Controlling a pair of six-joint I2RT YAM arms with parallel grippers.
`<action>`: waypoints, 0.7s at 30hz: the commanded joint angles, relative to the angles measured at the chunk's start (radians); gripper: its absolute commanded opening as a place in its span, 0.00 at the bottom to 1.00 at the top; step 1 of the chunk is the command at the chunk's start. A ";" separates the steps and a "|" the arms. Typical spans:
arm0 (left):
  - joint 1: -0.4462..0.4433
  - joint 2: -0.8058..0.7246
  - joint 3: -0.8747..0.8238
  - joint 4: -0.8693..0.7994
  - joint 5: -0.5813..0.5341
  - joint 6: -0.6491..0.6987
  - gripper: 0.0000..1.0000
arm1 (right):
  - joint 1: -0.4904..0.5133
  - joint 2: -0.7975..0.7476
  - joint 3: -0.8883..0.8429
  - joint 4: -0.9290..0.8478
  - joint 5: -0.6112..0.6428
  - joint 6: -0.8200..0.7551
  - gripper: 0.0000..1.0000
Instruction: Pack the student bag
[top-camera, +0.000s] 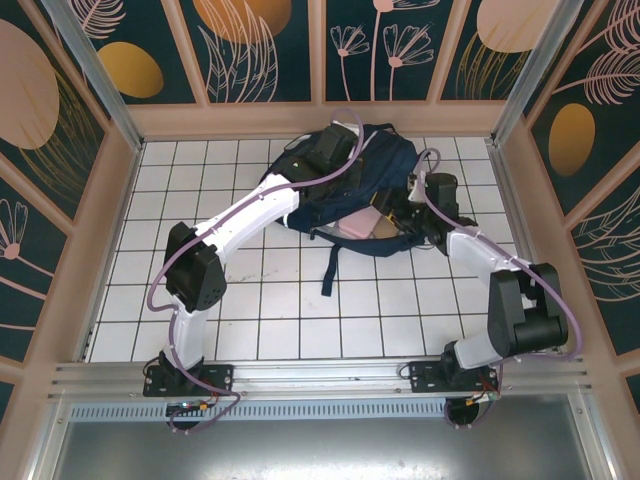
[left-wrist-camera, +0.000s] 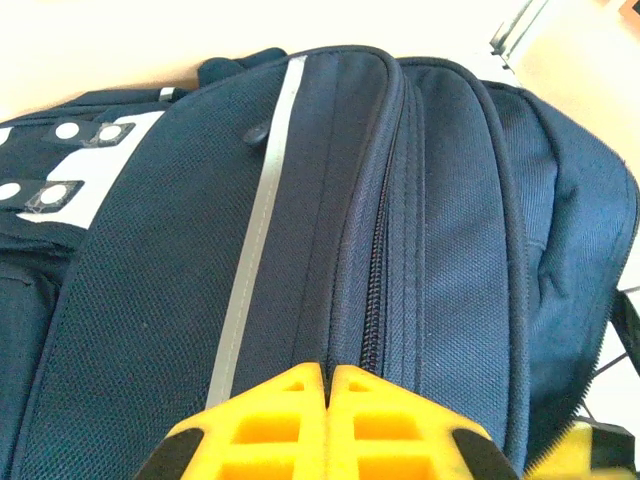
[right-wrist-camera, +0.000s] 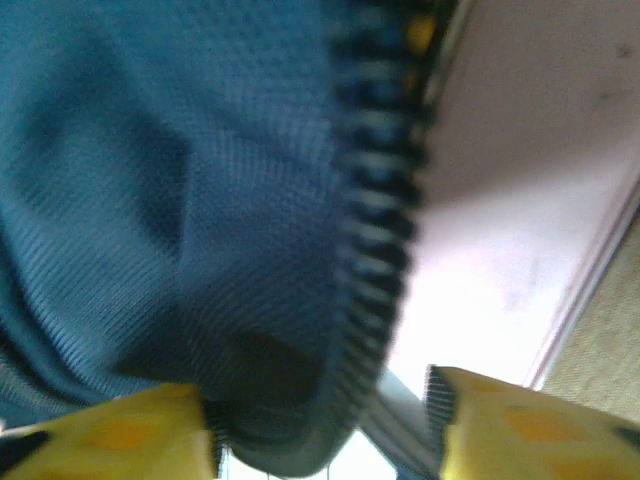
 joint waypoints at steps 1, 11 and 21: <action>0.036 -0.001 0.039 -0.005 -0.093 -0.011 0.00 | -0.001 0.071 0.028 -0.188 0.170 -0.060 0.49; 0.036 0.006 0.049 -0.014 -0.091 -0.007 0.00 | -0.068 0.097 0.011 -0.249 0.280 -0.111 0.49; 0.037 0.021 0.016 -0.016 -0.004 -0.054 0.36 | -0.071 -0.065 -0.024 -0.283 0.324 -0.128 0.53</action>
